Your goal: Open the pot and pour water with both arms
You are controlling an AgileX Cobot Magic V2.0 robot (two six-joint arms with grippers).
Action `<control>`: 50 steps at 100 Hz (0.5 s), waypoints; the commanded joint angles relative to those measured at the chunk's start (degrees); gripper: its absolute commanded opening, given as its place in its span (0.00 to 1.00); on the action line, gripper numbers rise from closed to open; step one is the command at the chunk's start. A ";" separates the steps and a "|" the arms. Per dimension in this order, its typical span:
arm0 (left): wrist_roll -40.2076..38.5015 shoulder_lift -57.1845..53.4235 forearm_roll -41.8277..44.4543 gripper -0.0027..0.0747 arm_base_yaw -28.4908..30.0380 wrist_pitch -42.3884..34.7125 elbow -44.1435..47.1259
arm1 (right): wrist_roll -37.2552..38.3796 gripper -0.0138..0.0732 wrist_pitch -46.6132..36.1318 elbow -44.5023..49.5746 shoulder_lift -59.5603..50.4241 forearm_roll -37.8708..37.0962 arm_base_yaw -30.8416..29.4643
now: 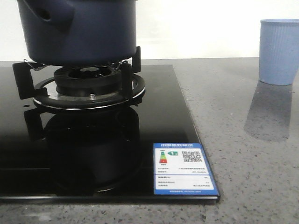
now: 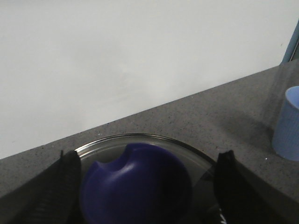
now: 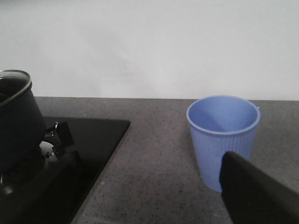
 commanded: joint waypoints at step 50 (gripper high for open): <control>-0.12 -25.83 -0.26 0.10 17.81 9.11 3.75 | -0.12 0.08 -4.12 -11.20 -0.27 -2.40 -0.27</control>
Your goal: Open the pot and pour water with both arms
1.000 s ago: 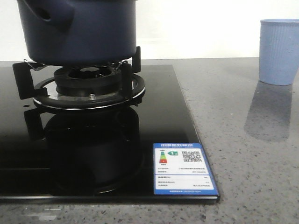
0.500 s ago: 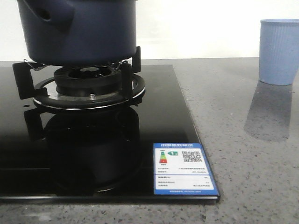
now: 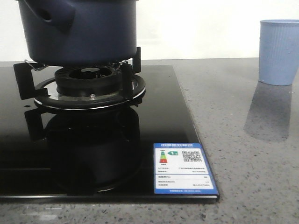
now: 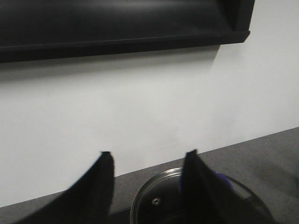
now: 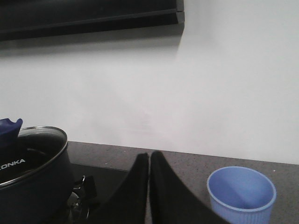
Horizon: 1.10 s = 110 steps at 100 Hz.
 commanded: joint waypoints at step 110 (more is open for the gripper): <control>-0.12 -48.45 -9.89 0.01 2.40 -11.31 44.94 | 0.32 0.10 -0.65 25.15 -29.07 -1.79 -0.27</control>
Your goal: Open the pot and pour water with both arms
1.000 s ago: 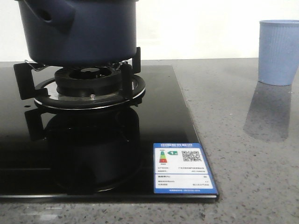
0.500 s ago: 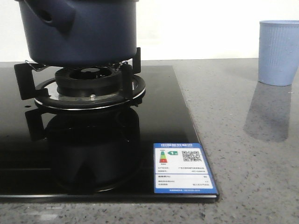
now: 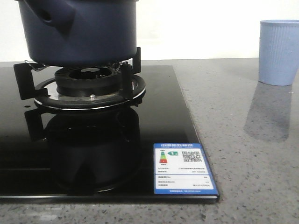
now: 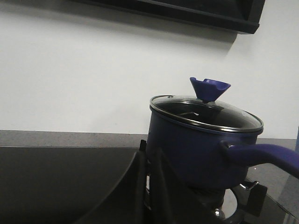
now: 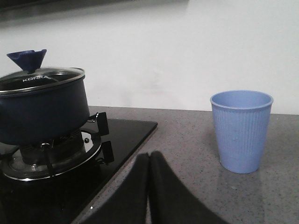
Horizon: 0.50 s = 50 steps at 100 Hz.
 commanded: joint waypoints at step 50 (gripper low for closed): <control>-0.12 0.70 2.66 0.01 0.15 -2.72 -1.16 | 0.08 0.09 1.64 -1.45 0.39 -1.38 -0.27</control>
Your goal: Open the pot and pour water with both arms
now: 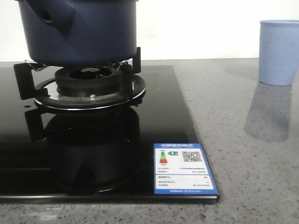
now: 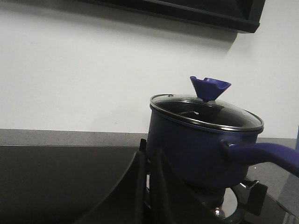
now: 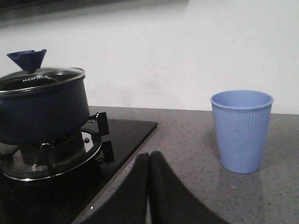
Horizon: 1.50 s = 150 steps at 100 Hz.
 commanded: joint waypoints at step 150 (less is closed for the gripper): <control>-40.05 -4.38 42.58 0.01 4.89 -6.00 14.54 | 0.04 0.09 1.48 -1.45 0.49 -1.38 -0.27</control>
